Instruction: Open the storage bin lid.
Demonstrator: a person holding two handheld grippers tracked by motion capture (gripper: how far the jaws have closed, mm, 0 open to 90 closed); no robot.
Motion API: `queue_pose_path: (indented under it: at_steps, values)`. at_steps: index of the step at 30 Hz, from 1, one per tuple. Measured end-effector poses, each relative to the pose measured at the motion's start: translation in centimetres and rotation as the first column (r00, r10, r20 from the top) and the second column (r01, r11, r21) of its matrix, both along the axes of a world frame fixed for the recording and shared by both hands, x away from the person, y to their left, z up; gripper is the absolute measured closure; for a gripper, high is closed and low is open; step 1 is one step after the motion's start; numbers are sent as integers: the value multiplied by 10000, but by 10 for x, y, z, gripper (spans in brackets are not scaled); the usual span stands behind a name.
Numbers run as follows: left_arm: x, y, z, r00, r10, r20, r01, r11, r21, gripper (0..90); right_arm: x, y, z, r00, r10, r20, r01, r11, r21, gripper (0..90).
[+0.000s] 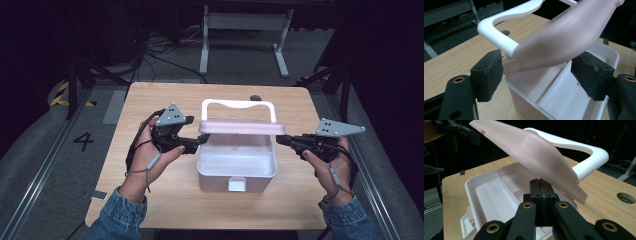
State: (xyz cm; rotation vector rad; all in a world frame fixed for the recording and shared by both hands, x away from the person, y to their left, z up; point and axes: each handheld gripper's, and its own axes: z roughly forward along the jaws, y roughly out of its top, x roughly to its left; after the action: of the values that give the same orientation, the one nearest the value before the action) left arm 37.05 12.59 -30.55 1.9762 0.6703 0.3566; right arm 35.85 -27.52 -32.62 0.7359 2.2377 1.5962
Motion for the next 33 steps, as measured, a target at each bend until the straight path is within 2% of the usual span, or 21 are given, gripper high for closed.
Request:
queue_pose_path:
  at_steps: [2,4,9,10,13,14,19,21,24,33]
  values:
    - [1,-2,0,9999,-51,100,53,9999,-125,318,0,0,0,10000,-3,10,3,10000,-14,900]
    - [3,-4,-1,10000,-20,84,22,9998,-192,315,0,0,0,10000,8,-17,-8,10000,33,900]
    - [6,-9,-3,9995,131,288,-126,9998,-164,354,0,0,0,10000,-7,-8,7,10000,46,900]
    - [7,-10,-2,9986,205,479,-204,9998,-17,355,0,0,0,10000,-13,-3,13,10000,45,900]
    - [8,-12,-2,9985,154,517,-147,9998,-138,374,0,0,0,10000,-4,-2,4,10000,75,900]
    - [9,-14,-2,9978,148,647,-139,9998,-132,379,1,0,0,10000,-1,8,1,10000,74,900]
    - [10,-20,-3,9980,120,615,-112,9998,-134,380,1,-1,0,10000,-3,9,3,10000,95,900]
    - [10,-22,-3,9985,103,546,-89,9996,-261,377,1,0,0,10000,-12,14,12,10000,79,900]
    - [10,-25,-3,9980,110,624,-93,9996,-272,372,1,0,0,10000,-18,7,18,10000,82,900]
    - [10,-33,-3,9943,216,1047,-210,9998,-72,408,1,0,-1,10000,-49,-37,49,9999,115,900]
